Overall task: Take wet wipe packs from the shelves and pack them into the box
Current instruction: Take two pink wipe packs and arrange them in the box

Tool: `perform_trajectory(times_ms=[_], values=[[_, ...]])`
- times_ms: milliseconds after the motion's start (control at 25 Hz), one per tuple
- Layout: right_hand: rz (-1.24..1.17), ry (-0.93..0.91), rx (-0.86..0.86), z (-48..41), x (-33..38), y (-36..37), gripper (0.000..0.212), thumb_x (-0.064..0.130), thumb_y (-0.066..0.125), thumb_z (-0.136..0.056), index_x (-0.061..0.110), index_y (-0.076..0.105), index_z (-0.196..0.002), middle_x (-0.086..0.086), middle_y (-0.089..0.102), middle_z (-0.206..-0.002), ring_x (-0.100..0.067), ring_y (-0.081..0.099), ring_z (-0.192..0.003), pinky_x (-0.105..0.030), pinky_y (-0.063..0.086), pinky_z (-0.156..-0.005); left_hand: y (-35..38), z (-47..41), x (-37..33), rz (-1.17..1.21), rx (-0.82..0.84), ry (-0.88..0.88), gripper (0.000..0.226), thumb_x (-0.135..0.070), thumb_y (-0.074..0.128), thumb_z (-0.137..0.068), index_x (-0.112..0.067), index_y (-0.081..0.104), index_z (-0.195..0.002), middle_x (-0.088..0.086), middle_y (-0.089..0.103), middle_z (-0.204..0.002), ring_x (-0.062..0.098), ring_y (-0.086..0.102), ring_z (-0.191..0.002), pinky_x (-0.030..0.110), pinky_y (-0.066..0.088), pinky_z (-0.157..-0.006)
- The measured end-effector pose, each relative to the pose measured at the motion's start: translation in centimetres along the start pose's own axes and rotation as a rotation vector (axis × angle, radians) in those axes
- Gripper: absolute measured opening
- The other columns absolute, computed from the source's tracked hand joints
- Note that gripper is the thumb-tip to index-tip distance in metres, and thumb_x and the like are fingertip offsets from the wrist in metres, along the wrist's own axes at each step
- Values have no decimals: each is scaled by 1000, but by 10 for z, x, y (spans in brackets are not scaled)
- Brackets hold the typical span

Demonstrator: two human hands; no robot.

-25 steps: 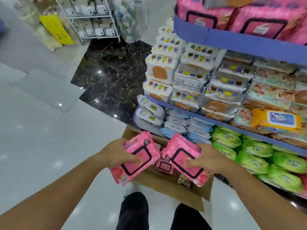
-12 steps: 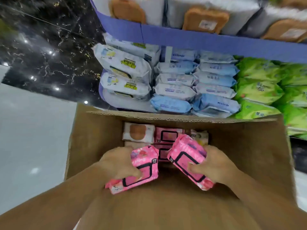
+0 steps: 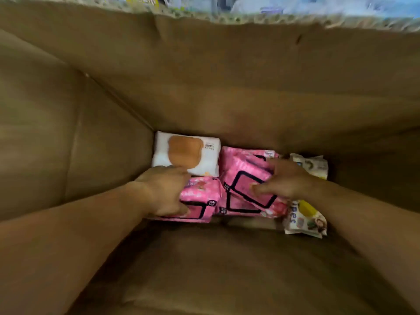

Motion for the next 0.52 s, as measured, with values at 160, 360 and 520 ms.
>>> perform_trajectory(times_ms=[160,360,520], values=[[-87,145,-364,-4,-4,-6,102,64,86,-59,24,46,-143,-6,45,-143,-26,44,-133,-38,40,-110,13,7,-8,-136,-228,-12,73,-56,55,-95,-19,32,-154,4,32,-153,26,37,-139,40,39,-109],[-798,328,-339,-3,-16,28,123,86,77,-42,18,47,-140,-1,61,-137,-25,60,-123,-48,49,-105,32,10,-23,-140,-149,10,91,-68,27,-96,-23,-23,-157,14,10,-167,33,14,-154,47,14,-125],[-659,233,-288,-7,6,15,80,61,71,-82,16,43,-142,-5,56,-141,-29,52,-131,-37,40,-110,45,4,-27,-442,-151,-11,94,-36,43,-101,-4,-31,-149,21,8,-163,39,21,-146,51,25,-118]])
Point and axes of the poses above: each hand's wrist, its own z-axis away from the middle knuckle, its own y-axis out of the palm, x = y × z, the point moved 4 cm from there along -z, towards the middle knuckle
